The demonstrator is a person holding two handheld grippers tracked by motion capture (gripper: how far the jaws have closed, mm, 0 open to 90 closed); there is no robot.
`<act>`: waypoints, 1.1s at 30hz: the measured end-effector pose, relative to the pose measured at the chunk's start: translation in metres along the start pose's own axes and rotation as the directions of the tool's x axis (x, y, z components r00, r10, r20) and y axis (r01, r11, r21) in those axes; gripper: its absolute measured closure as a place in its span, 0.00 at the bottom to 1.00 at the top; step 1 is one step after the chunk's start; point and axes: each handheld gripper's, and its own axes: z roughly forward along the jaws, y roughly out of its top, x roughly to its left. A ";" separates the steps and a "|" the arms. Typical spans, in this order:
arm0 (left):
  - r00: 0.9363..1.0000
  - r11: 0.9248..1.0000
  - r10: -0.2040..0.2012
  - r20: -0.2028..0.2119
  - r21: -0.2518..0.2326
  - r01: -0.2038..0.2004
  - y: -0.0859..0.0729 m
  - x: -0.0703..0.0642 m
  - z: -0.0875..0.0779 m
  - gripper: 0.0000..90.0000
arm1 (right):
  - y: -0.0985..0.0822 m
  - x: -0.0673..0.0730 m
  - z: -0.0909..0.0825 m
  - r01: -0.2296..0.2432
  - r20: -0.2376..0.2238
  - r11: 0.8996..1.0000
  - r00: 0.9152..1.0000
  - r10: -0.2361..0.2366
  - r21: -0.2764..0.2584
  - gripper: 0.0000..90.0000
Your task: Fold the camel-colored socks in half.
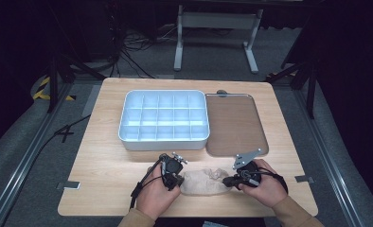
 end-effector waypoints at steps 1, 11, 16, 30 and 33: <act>1.000 1.000 0.003 -0.004 -0.004 -0.003 0.000 -0.001 0.000 0.96 | 0.000 0.000 -0.001 -0.001 -0.005 1.000 1.000 0.001 0.001 0.96; 1.000 0.999 0.000 -0.008 -0.044 0.000 0.002 0.002 -0.018 0.97 | -0.001 -0.001 -0.001 -0.013 0.006 1.000 1.000 0.013 -0.021 0.96; 1.000 0.998 -0.015 -0.008 -0.060 0.014 -0.001 0.007 -0.027 0.97 | 0.000 0.001 0.001 -0.020 0.007 0.999 1.000 0.020 -0.032 0.97; 0.999 0.998 -0.034 -0.002 -0.058 0.034 -0.003 0.016 -0.042 0.97 | 0.005 0.003 0.018 -0.027 0.031 0.991 0.999 0.031 -0.129 1.00; 0.999 0.998 -0.033 0.004 -0.056 0.033 -0.003 0.016 -0.042 0.97 | 0.006 0.003 0.022 -0.026 0.049 0.994 0.998 0.032 -0.109 1.00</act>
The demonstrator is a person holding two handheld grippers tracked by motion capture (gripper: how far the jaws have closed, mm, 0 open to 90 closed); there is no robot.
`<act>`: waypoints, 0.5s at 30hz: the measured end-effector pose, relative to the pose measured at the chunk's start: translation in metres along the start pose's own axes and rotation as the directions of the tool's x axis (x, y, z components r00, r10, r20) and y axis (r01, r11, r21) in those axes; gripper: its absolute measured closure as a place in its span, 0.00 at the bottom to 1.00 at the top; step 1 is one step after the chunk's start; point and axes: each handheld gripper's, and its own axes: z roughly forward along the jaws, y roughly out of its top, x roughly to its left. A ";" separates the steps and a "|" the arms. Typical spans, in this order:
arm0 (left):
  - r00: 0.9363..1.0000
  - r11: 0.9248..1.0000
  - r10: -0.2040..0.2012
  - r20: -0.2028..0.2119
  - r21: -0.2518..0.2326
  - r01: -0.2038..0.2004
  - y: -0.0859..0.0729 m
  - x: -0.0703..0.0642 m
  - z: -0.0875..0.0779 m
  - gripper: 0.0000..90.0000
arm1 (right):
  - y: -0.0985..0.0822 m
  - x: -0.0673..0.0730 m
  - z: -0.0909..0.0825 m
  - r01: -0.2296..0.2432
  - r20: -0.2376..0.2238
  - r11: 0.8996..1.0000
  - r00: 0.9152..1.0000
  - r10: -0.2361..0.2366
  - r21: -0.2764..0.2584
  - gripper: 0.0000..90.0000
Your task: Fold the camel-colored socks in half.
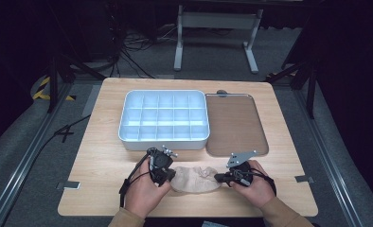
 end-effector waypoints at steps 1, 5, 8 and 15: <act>1.000 1.000 0.000 0.003 0.000 0.000 0.000 0.000 0.000 0.97 | -0.001 0.000 0.001 -0.002 0.005 1.000 1.000 0.002 0.005 1.00; 1.000 1.000 0.000 0.018 -0.009 0.000 0.002 -0.001 -0.003 0.97 | -0.001 -0.001 0.003 0.000 0.012 1.000 1.000 0.000 0.012 1.00; 1.000 1.000 0.006 0.028 -0.021 -0.005 0.004 -0.002 -0.007 0.97 | -0.002 0.000 0.004 0.010 0.014 1.000 1.000 -0.011 0.012 1.00; 0.999 0.999 0.020 0.042 -0.040 -0.019 0.012 -0.007 -0.011 0.97 | -0.003 -0.001 0.004 0.016 0.006 1.000 1.000 -0.016 0.002 1.00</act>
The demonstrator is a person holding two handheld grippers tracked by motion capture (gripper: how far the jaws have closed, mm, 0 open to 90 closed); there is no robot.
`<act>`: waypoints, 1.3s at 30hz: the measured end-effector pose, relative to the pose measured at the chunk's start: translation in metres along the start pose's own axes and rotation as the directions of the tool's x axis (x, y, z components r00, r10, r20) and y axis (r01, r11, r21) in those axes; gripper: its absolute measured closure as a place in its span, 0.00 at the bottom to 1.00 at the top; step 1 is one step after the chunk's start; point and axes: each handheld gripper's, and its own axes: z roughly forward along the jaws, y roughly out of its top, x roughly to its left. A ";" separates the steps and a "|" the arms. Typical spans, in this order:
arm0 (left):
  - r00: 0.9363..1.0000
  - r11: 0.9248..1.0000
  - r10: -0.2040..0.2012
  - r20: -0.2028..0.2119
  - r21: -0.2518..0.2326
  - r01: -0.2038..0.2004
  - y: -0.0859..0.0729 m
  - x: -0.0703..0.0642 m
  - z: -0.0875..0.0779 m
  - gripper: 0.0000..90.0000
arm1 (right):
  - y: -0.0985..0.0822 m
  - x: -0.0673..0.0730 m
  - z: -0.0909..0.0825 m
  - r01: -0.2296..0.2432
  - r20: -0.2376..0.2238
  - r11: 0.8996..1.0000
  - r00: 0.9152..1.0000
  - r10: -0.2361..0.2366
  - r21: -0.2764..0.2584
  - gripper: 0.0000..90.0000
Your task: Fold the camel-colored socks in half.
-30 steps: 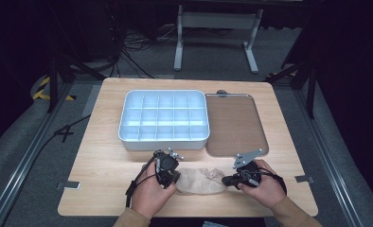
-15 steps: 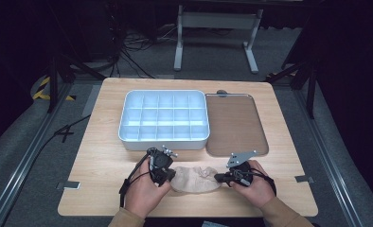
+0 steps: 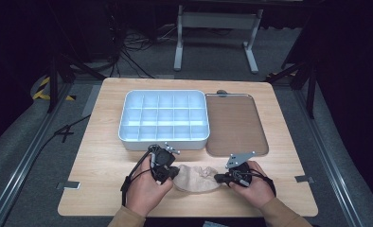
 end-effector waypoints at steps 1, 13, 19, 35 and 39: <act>1.000 1.000 0.001 0.007 0.002 -0.001 0.002 -0.002 0.000 0.97 | 0.000 0.000 0.000 0.000 0.000 1.000 1.000 0.000 0.000 1.00; 0.999 0.999 0.041 0.035 -0.024 -0.040 0.020 -0.014 0.000 0.97 | -0.003 -0.002 0.001 0.012 -0.019 1.000 1.000 -0.012 -0.020 1.00; 0.997 0.998 0.063 0.043 -0.027 -0.062 0.026 -0.020 0.001 0.97 | -0.004 -0.001 0.001 0.022 -0.012 0.999 1.000 -0.022 -0.030 1.00; 0.990 0.992 0.122 0.069 -0.026 -0.121 0.043 -0.037 0.014 0.97 | -0.009 0.001 0.001 0.027 0.002 0.998 1.000 -0.027 -0.058 1.00; 0.987 0.990 0.142 0.072 -0.016 -0.141 0.047 -0.041 0.018 0.97 | -0.010 0.001 0.001 0.023 0.002 0.998 1.000 -0.022 -0.066 1.00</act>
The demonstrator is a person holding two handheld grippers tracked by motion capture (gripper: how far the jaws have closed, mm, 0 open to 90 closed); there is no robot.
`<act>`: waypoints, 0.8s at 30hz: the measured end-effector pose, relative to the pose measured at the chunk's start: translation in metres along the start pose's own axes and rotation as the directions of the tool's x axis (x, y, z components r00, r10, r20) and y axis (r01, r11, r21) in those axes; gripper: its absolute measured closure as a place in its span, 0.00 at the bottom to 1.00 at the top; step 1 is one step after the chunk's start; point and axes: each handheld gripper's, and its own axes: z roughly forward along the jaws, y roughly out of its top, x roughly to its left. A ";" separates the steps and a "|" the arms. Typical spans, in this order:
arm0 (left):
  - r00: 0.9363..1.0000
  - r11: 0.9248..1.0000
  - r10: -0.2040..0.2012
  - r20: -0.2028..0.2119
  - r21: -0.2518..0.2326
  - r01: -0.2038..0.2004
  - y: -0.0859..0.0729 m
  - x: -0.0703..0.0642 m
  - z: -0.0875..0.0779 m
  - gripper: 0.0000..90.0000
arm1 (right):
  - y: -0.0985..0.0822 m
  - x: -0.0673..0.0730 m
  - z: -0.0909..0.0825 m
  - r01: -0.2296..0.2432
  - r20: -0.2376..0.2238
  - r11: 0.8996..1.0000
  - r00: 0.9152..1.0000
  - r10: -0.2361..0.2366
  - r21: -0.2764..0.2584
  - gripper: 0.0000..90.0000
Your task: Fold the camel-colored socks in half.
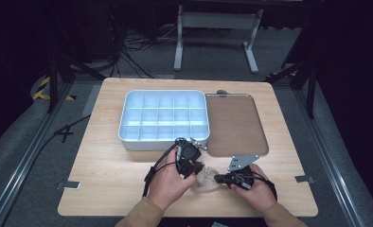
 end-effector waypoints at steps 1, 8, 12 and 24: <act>1.000 1.000 -0.009 0.005 -0.004 0.009 0.000 -0.001 0.001 0.97 | 0.000 0.000 0.000 -0.002 0.000 1.000 1.000 0.002 -0.001 1.00; 1.000 1.000 0.017 0.006 0.007 -0.017 0.006 -0.004 0.009 0.97 | -0.001 0.000 0.000 -0.005 0.001 1.000 1.000 0.005 -0.004 1.00; 1.000 1.000 0.017 0.018 0.015 -0.017 0.008 -0.007 0.015 0.97 | -0.001 0.000 0.000 -0.003 0.002 1.000 1.000 0.003 -0.003 1.00; 0.999 0.999 0.017 0.030 0.033 -0.018 0.015 -0.008 0.034 0.97 | -0.002 0.000 0.000 -0.004 0.004 1.000 1.000 0.004 -0.012 1.00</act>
